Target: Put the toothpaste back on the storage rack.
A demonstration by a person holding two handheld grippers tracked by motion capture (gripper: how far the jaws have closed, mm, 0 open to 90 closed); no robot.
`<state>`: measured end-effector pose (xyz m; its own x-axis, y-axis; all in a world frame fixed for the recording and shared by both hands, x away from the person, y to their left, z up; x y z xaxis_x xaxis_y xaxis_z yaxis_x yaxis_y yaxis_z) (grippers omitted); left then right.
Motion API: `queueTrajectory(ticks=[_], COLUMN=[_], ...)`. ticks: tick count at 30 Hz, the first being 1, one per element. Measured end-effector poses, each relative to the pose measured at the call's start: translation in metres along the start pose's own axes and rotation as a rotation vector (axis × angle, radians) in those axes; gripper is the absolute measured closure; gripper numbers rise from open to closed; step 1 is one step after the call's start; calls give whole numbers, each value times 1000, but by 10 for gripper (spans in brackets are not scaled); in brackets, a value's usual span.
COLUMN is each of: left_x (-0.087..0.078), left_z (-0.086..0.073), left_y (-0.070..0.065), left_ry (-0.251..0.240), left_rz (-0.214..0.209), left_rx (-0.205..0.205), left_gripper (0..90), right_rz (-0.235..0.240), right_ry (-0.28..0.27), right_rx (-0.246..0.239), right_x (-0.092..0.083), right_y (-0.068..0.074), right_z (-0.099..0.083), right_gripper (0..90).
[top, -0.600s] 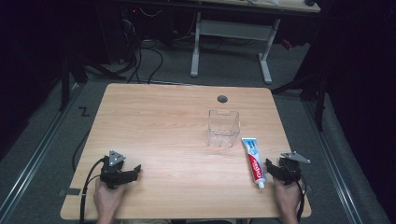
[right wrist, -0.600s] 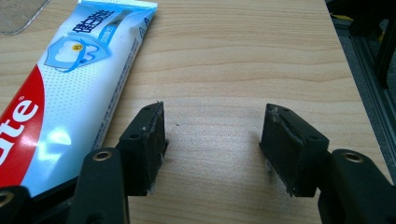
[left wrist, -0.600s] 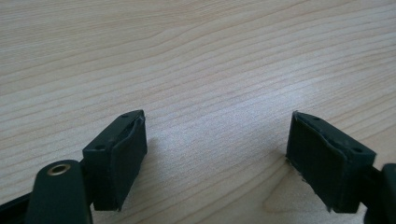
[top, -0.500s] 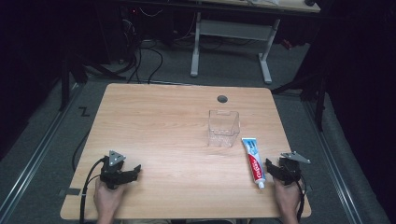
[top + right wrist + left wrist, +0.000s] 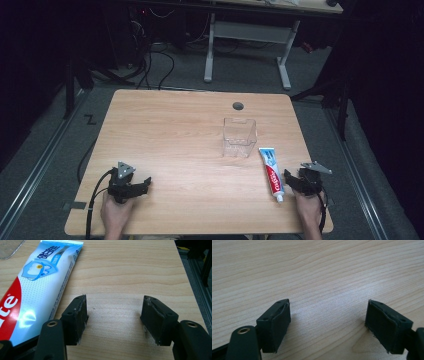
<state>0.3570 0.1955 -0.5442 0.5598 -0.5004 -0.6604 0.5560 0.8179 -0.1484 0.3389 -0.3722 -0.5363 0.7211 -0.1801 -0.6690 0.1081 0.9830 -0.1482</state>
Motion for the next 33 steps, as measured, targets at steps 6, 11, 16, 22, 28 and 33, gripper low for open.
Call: queueTrajectory(ticks=[6,11,16,22,28,33], left_x=[0,0,0,0,0,0], left_z=[0,0,0,0,0,0], left_y=[0,0,0,0,0,0], left_ry=[1,1,1,0,-1,3], left_rz=[1,0,0,0,-2,-1], left_rx=[1,1,1,0,-1,3], left_gripper=[207,206,206,206,207,204], right_rz=[2,-15,-30,-20,-8,35], right_ry=[11,16,22,19,-23,-46], right_rx=[-6,-1,-18,-11,-21,-31], right_x=[0,0,-3,-9,-22,-35], right_y=[-1,-1,-2,-3,-2,-1], right_z=[1,1,1,1,8,15], right_gripper=[375,336,326,330,374,422])
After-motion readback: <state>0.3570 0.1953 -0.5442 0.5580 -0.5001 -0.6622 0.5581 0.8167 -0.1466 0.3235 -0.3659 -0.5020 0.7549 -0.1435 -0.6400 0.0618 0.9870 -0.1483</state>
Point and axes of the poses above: each handheld gripper's, and its own axes: x roughly forward along the jaws, z roughly out of its top, y roughly to its left, the point moved 1 cm from there along x, roughly forward along the jaws, and after that the axes turned 11 degrees about -z, right-handed, at the moved point
